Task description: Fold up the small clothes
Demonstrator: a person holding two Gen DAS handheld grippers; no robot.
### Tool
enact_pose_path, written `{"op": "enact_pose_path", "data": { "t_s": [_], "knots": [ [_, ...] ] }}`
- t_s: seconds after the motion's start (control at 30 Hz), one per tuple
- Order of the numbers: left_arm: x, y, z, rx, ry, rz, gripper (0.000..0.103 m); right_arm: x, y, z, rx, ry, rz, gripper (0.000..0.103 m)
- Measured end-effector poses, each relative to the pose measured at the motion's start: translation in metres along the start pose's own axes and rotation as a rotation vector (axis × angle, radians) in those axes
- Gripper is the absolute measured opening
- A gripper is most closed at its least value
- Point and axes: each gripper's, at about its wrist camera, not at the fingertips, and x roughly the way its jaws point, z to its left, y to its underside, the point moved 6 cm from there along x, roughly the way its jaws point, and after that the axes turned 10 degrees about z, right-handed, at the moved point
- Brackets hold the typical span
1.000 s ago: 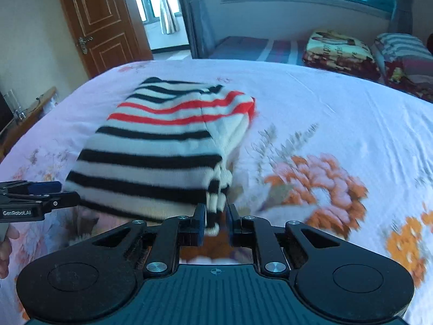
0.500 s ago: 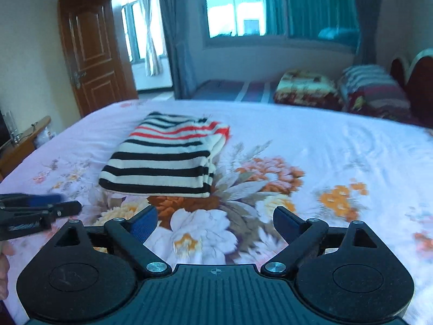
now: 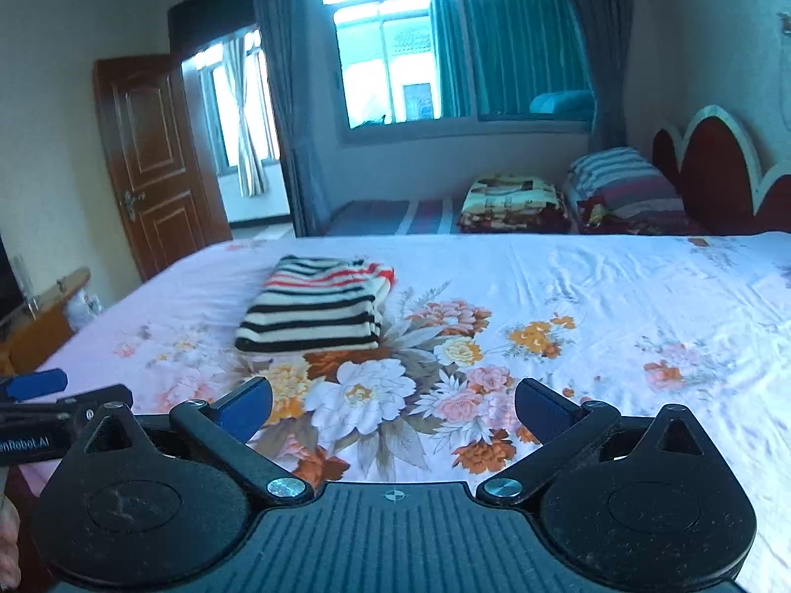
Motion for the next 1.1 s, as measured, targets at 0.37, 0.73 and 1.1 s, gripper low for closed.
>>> {"op": "enact_pose_path", "data": {
  "t_s": [0.37, 0.73, 1.1],
  "knots": [
    [-0.047, -0.008, -0.016, 0.019, 0.035, -0.075, 0.099, -0.047, -0.001, 0.009, -0.021, 0.006, -0.053, 0.103],
    [-0.056, -0.006, -0.019, 0.034, 0.033, -0.096, 0.099, -0.053, -0.001, 0.014, -0.039, 0.000, -0.058, 0.103],
    [-0.058, -0.006, -0.019, 0.036, 0.028, -0.105, 0.099, -0.053, -0.002, 0.011, -0.041, 0.005, -0.066, 0.103]
  ]
}}
